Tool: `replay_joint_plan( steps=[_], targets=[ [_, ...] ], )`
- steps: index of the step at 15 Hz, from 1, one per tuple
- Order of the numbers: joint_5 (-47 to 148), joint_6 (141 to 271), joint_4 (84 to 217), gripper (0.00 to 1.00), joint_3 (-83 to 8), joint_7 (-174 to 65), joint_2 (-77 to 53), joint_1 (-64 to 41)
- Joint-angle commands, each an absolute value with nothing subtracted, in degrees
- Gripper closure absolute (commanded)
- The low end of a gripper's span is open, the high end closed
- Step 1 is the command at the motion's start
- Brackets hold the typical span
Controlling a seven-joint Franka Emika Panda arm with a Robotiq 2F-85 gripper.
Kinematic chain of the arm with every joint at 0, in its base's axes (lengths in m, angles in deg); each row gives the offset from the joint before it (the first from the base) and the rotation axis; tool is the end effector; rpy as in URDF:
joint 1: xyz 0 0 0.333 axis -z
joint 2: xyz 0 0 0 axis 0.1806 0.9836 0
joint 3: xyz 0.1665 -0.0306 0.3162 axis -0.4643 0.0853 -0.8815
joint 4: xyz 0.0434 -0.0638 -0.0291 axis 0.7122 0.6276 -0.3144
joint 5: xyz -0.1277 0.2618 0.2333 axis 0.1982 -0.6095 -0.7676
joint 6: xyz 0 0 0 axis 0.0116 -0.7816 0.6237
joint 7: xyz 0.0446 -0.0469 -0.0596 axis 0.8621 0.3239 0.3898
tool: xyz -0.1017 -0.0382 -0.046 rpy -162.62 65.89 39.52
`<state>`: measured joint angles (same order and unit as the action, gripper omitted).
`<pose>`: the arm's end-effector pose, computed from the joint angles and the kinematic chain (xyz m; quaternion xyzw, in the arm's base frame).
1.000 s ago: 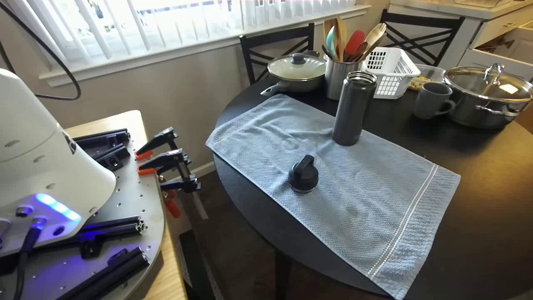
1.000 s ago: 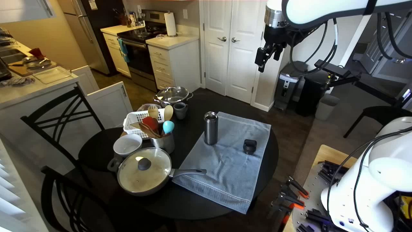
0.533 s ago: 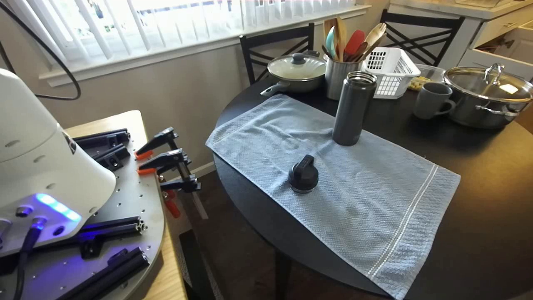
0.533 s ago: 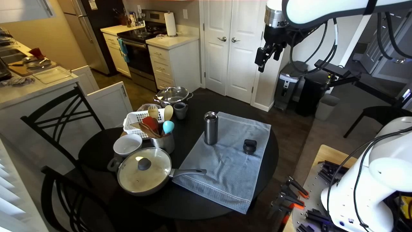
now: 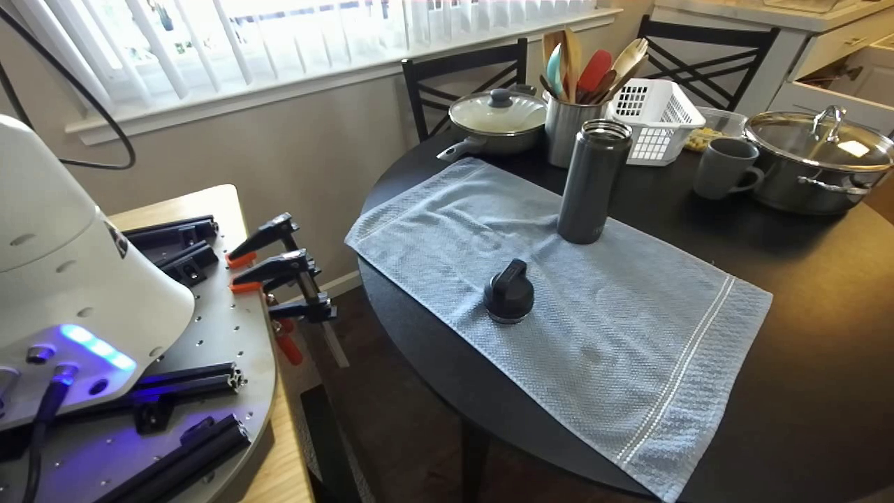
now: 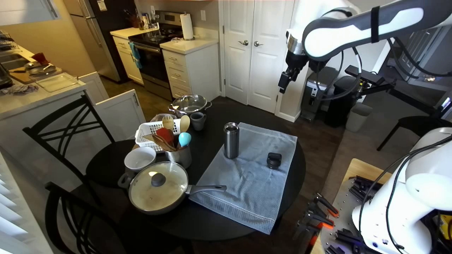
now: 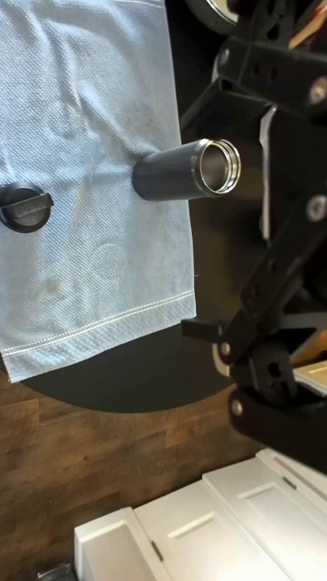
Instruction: Put the black lid on the bottle
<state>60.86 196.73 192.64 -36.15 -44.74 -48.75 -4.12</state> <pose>0.4154 -0.1022 0.5254 0.9913 0.0053 0.0860 0.0991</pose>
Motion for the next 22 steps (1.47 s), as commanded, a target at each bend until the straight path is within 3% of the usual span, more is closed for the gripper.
replay_joint_plan(
  steps=[1,9,17,22],
  targets=[
    [56.6,204.1,195.5,0.00,-33.4,-34.8,-43.4,-6.7],
    [53.6,207.9,197.2,0.00,-34.3,-29.9,-34.2,-7.3],
    [52.9,206.6,196.6,0.00,-34.6,-30.5,-33.8,-7.2],
    [41.4,217.0,197.1,0.00,-34.5,-12.2,-24.9,-8.6]
  ],
)
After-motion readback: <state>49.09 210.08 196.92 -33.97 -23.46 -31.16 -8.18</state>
